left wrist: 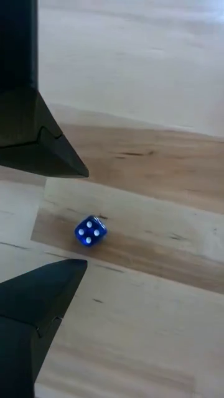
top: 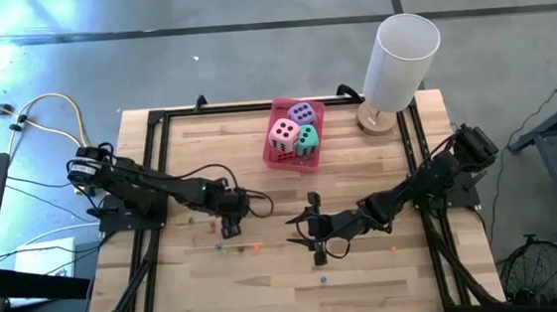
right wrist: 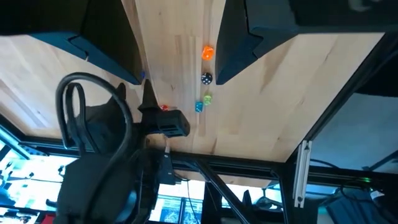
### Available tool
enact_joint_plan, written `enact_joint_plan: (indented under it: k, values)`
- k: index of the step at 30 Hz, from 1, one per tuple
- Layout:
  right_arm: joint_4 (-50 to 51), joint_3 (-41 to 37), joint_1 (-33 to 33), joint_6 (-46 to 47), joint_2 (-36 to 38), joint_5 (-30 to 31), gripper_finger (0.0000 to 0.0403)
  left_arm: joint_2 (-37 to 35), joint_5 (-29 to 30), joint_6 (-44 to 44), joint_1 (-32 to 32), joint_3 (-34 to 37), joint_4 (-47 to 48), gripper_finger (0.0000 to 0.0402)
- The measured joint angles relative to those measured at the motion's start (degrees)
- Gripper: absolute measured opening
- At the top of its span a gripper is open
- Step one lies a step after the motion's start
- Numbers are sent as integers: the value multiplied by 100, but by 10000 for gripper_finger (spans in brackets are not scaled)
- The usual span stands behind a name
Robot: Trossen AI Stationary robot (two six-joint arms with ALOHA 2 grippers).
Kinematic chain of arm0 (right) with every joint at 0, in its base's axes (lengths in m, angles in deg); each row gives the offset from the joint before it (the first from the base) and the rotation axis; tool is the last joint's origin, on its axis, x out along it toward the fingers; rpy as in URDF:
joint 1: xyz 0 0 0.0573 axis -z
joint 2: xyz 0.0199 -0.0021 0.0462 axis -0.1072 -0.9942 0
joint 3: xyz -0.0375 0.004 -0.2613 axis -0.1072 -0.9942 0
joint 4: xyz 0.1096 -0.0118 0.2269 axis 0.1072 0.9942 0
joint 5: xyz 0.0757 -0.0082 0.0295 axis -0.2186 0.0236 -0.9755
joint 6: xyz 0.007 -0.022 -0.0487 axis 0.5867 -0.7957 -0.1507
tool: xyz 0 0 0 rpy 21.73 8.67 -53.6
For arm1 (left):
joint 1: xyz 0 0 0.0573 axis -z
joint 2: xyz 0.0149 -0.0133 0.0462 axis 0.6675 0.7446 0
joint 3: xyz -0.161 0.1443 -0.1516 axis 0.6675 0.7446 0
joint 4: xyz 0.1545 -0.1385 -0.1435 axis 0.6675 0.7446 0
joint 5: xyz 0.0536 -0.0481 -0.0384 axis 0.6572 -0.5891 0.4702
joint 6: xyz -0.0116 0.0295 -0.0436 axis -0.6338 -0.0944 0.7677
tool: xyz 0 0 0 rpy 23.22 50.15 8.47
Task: Pick & Place Dice
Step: Put the small dark blue dice into the bin
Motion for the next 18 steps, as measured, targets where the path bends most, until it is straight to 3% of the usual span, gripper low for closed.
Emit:
enact_joint_plan:
  k: [5, 18]
  values:
    - [24, 0, -14, 139, 0, 1, 194, 0, -341, -149, -99, 0, -25, 216]
    - [95, 0, -163, 522, 0, 6, 194, 416, -342, -110, -101, -16, -328, 216]
